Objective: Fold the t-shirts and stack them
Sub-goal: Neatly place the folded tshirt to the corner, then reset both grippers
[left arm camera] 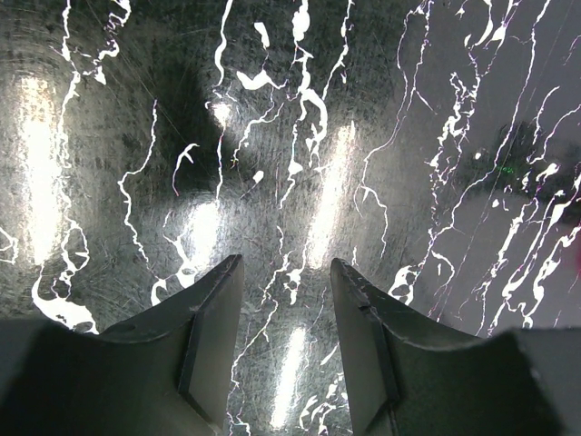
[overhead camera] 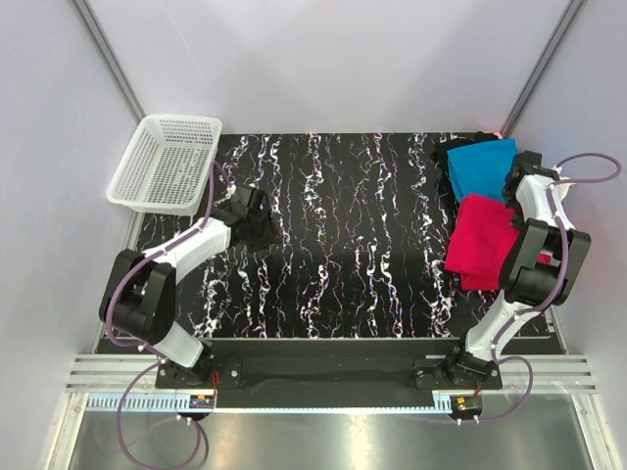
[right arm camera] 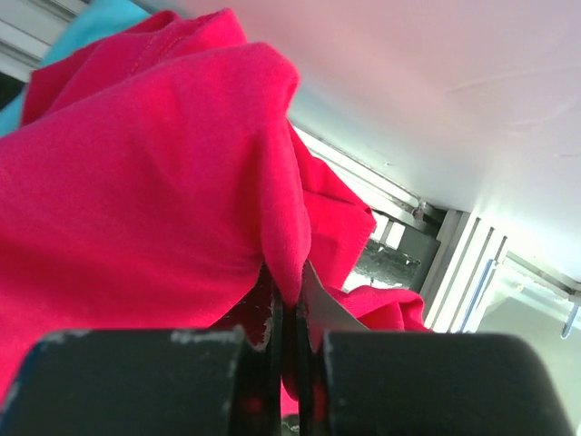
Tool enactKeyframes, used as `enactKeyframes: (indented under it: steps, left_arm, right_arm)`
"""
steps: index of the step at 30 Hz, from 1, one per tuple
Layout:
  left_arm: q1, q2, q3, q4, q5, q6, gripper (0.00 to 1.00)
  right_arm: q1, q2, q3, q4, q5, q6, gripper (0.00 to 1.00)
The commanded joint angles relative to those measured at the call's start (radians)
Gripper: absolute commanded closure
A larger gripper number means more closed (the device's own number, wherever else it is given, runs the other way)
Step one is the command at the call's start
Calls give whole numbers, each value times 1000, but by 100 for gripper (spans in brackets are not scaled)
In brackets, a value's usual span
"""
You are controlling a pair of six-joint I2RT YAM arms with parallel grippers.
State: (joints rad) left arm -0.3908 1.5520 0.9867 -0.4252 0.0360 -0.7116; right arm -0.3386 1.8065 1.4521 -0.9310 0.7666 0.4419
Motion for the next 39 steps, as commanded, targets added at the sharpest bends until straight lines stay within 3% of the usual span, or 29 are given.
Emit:
enactKeyframes:
  steps: [1,3,6,17,22,26,30,34,35,37,38,39]
  left_arm:
    - [4,5,40,20,30,14,52]
    - [4,0,33,19,30,14,52]
    - [4,-7,30,22,34,15,52]
    - [3,-23,24,43,71,26,53]
    - [3,-30,15,52,73,27,52]
    - [0,-24,13,60,81,27,53]
    - [-10,-17,21,68,77,31,54]
    - [-17,-18,15,65,54,29,50]
    - [-22,-15,13,66,50,28,49]
    - [-28,-15,9,65,41,27,43]
    - [-39,-13,6,63,36,27,32]
    - [-45,-10,7,57,19,27,29]
  right_arm:
    - [-11,39,5,17,43,17,91]
    - [-13,75,22,-24,62,37,61]
    - [-13,79,37,-46,63,55,47]
    - [-13,-107,40,-63,215,121,43]
    - [-11,-182,40,-60,211,129,43]
    - [44,-211,28,-39,22,80,48]
    - [177,-347,-74,116,-168,2,43]
    - [191,-475,-217,245,-601,-23,50]
    - [193,-498,-240,268,-666,-29,45]
    - [217,-544,-281,300,-731,-39,41]
    - [233,-556,-294,308,-740,-49,40]
    - [245,-571,-305,316,-744,-54,38]
